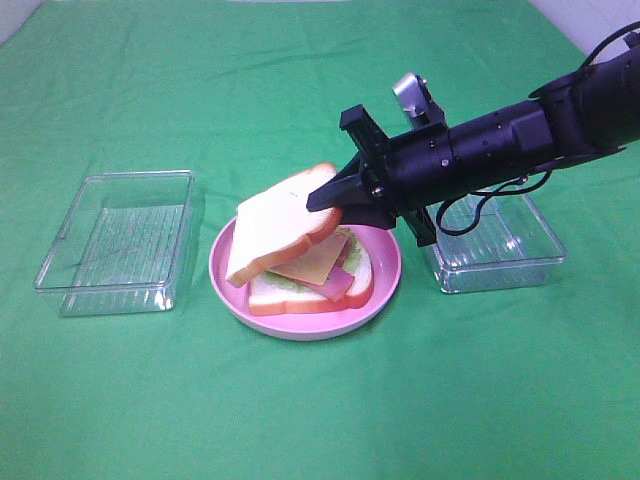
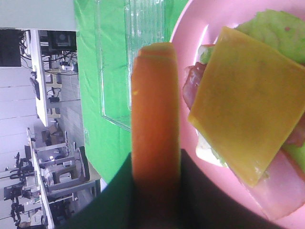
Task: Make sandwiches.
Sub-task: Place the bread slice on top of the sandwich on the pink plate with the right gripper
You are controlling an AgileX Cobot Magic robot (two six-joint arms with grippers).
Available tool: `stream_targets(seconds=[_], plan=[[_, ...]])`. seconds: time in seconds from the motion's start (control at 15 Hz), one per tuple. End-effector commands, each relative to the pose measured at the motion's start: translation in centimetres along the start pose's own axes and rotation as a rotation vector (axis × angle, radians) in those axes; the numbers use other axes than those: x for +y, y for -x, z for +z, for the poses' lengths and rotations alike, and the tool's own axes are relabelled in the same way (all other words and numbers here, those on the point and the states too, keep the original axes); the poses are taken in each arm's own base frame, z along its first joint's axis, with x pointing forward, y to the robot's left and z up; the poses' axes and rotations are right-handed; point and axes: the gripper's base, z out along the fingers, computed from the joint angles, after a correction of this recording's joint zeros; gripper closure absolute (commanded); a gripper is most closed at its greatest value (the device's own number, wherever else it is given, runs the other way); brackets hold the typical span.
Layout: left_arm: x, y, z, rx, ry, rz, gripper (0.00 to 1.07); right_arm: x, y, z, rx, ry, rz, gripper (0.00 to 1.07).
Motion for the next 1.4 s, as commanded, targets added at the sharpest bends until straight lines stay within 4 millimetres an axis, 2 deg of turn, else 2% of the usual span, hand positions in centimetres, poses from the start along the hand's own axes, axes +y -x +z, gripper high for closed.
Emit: stream_targets(seconds=[0.07,1.13,1.2,1.4], plan=[[0.0,-0.1,-0.3,-0.036,0.003,-0.001,0.26,0.0,-0.1,0.0,0.006,-0.004,-0.006,1.07],[0.0,-0.1,-0.3,-0.036,0.003,-0.001,0.26,-1.5,-0.3,0.6,0.041,-0.065,0.056,1.07],[0.0,-0.1,-0.3,-0.036,0.003,-0.001,0.26,-1.5,-0.3,0.6,0.043,-0.068,0.061,1.02],[0.0,-0.1,-0.3,-0.036,0.003,-0.001,0.26,-1.5,-0.3,0.6,0.045,-0.066,0.061,0.74]])
